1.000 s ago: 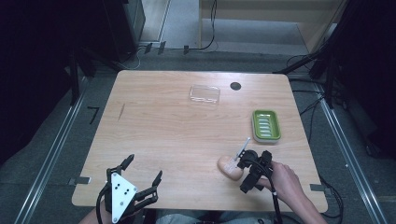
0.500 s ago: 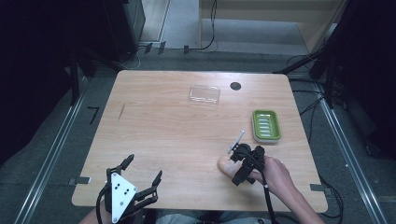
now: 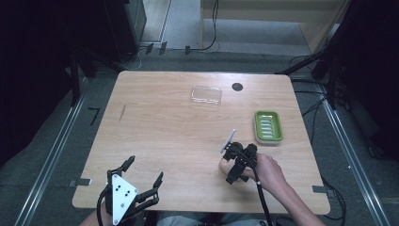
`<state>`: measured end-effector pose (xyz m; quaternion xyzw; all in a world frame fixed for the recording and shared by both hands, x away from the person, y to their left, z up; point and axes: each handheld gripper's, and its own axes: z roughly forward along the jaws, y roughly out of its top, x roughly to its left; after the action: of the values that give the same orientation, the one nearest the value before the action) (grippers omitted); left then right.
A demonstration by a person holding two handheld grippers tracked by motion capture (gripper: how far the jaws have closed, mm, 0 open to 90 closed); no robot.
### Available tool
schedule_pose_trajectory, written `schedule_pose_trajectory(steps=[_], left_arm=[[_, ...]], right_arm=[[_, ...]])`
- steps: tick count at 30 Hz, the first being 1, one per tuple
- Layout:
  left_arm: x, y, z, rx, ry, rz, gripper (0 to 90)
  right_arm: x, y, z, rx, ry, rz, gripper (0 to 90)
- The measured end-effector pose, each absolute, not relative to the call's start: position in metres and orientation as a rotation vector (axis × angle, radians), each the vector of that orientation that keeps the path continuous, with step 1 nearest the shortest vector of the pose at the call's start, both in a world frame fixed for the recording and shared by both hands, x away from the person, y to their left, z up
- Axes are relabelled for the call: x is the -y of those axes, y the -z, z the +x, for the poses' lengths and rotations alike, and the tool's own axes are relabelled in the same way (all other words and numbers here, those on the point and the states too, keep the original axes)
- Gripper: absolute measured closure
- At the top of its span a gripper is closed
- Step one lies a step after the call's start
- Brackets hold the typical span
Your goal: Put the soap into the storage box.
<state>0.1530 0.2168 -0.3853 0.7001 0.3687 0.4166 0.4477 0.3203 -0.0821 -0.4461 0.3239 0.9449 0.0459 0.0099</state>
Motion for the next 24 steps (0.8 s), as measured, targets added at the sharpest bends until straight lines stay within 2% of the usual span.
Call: schedule_pose_trajectory(steps=[18,24], left_arm=[[-0.216,0.385,0.153,-0.911,-1.035,1.734,13.9],[-0.217,0.385,0.153,-0.91,-1.035,1.732,13.9]], right_arm=[[0.069,0.455,0.331,-2.968,-0.103,0.981,0.6],[0.067,0.456,0.333,-2.945,-0.107,0.983,11.5]])
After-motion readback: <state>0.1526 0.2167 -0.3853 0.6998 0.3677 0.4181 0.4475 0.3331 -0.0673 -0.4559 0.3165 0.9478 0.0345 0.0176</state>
